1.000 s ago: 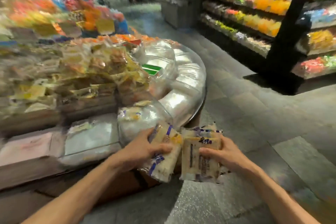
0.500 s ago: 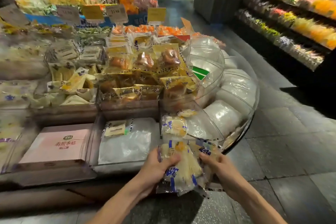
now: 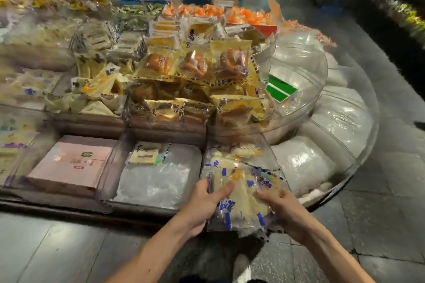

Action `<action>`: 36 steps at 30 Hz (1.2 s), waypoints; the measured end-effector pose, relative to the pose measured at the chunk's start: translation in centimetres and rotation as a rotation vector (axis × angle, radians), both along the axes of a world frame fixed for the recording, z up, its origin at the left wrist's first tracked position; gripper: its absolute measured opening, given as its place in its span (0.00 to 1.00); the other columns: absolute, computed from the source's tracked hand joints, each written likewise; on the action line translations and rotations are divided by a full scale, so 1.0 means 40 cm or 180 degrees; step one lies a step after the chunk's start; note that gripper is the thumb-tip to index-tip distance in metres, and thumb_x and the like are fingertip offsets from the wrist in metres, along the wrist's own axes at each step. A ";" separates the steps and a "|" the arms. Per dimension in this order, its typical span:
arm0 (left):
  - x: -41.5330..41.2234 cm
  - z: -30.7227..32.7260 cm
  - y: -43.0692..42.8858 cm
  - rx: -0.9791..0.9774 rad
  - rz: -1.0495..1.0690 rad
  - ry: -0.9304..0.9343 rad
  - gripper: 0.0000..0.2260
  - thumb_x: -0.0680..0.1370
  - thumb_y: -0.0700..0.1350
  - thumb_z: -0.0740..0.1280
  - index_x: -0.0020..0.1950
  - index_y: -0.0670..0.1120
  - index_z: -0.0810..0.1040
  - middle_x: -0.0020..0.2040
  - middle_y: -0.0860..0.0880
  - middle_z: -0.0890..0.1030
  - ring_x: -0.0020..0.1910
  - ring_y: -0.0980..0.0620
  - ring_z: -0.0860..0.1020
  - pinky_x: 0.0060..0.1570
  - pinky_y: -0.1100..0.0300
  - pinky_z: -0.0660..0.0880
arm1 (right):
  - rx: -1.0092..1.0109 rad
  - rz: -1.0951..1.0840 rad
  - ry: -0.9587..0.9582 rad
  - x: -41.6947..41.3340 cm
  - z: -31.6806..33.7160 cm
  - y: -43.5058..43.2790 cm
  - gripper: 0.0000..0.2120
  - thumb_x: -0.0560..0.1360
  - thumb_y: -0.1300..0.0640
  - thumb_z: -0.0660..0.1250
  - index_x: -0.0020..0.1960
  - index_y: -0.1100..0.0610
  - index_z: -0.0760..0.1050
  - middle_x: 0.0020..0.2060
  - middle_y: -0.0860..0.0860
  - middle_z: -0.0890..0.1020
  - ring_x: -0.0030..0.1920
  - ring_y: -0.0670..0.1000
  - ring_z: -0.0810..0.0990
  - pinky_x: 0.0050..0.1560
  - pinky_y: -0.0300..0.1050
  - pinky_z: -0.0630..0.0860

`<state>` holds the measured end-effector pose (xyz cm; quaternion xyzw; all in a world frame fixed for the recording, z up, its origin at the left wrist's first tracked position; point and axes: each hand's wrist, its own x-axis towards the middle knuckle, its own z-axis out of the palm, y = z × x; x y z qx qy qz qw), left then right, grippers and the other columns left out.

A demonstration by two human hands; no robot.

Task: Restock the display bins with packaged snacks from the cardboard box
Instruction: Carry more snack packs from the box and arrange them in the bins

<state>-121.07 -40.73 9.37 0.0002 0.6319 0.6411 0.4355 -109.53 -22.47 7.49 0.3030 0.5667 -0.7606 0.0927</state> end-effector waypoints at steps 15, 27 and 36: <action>0.002 -0.024 0.170 -0.0493 0.0586 0.0088 0.15 0.77 0.36 0.71 0.61 0.44 0.73 0.47 0.44 0.86 0.44 0.50 0.85 0.41 0.54 0.80 | 0.0016 -0.0272 -0.0174 0.044 -0.004 0.336 0.17 0.73 0.57 0.71 0.57 0.67 0.78 0.46 0.64 0.85 0.31 0.54 0.84 0.25 0.43 0.78; -0.192 -0.060 0.417 -0.1887 -0.2615 0.2810 0.14 0.78 0.54 0.70 0.61 0.50 0.80 0.53 0.48 0.84 0.52 0.49 0.81 0.55 0.51 0.78 | 0.0021 -0.0676 -0.0065 0.078 -0.026 0.433 0.22 0.70 0.56 0.75 0.59 0.65 0.76 0.49 0.63 0.86 0.39 0.59 0.86 0.33 0.47 0.83; -0.174 -0.193 0.366 -0.2613 -0.3173 0.5015 0.28 0.78 0.65 0.56 0.73 0.52 0.69 0.70 0.46 0.72 0.66 0.45 0.71 0.61 0.49 0.69 | 0.0132 -0.0761 -0.0025 0.086 -0.034 0.439 0.26 0.67 0.54 0.77 0.60 0.66 0.75 0.49 0.62 0.86 0.42 0.61 0.85 0.35 0.49 0.84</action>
